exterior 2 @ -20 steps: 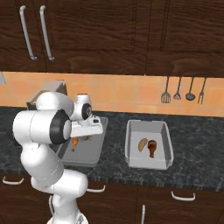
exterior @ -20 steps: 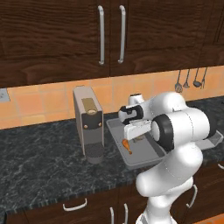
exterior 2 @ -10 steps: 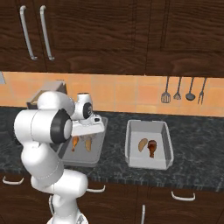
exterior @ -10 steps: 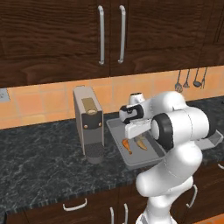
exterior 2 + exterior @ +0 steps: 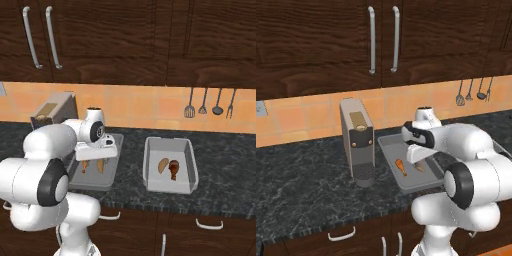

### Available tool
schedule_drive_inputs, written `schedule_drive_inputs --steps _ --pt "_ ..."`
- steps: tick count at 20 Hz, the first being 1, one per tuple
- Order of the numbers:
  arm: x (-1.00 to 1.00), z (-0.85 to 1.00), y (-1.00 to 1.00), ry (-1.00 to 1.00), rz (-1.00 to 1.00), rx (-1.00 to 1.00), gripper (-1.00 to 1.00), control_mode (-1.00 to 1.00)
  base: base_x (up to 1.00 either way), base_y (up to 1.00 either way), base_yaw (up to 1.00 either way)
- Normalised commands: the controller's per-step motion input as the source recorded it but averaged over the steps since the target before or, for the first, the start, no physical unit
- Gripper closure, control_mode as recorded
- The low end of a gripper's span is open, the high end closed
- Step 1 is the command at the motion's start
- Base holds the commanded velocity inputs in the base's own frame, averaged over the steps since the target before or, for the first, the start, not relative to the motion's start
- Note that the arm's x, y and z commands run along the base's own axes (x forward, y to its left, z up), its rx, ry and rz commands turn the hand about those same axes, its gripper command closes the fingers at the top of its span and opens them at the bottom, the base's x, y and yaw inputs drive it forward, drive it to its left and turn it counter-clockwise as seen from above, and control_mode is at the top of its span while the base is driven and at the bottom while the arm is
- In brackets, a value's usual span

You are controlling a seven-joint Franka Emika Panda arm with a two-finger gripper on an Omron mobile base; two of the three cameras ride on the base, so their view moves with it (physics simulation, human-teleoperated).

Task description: Place one sweet potato and one chicken drumstick in each tupperware on the nearby counter, to pack two identical lunches.

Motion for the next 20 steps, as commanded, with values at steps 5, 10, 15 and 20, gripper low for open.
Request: schedule_drive_inputs --steps 5,10,15,20 --pt "-0.51 0.86 0.02 -0.08 -0.21 0.04 -1.0 -1.0 0.0 0.0 0.0" --pt "-0.93 0.87 -0.03 -0.1 -0.27 0.0 -1.0 -1.0 0.0 0.0 0.0" --pt "-0.47 0.05 -0.05 -0.05 -0.03 0.0 -1.0 -1.0 0.0 0.0 0.0" --pt "-0.66 0.11 -0.36 0.03 -0.15 0.03 -1.0 -1.0 0.0 0.0 0.0"
